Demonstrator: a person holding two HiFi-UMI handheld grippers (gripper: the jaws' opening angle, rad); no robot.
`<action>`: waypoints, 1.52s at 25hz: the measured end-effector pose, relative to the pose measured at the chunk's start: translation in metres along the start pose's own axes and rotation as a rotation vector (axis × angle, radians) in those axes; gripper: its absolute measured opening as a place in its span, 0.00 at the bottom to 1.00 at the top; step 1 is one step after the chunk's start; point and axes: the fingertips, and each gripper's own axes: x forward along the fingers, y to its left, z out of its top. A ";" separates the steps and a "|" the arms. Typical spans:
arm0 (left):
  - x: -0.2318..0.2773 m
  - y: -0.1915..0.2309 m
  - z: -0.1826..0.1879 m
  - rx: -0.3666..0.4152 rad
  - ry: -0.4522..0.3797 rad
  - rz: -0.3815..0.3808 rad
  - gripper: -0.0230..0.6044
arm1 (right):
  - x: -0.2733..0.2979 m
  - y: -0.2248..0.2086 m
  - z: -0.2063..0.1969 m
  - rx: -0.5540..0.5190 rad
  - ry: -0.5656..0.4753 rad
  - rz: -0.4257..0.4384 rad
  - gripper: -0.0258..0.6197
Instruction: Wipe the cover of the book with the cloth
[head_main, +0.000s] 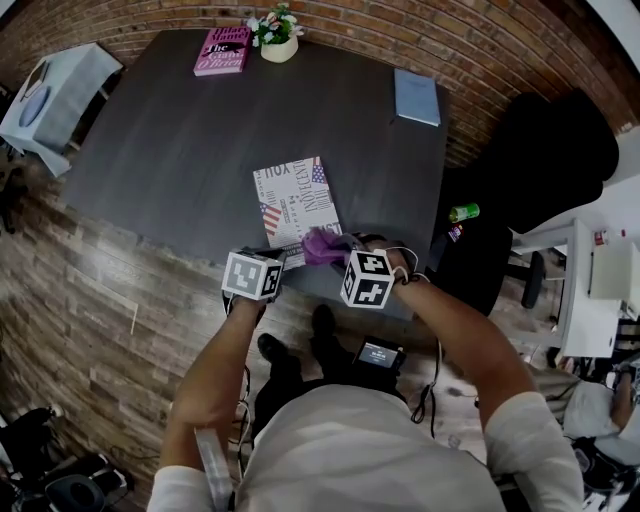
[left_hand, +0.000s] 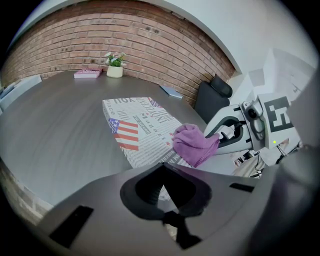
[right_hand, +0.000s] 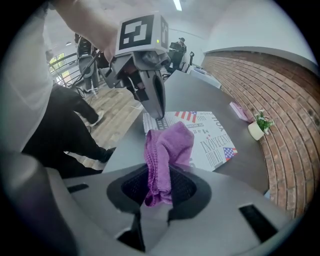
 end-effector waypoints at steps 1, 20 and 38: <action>0.000 0.000 0.000 0.004 -0.002 -0.001 0.05 | -0.001 0.002 0.000 0.000 0.000 0.003 0.18; -0.006 -0.017 -0.013 0.015 -0.046 -0.078 0.05 | -0.045 0.028 0.013 -0.043 -0.038 0.110 0.19; -0.029 -0.022 -0.022 -0.034 -0.153 -0.124 0.17 | -0.017 -0.091 0.054 -0.066 -0.024 -0.115 0.19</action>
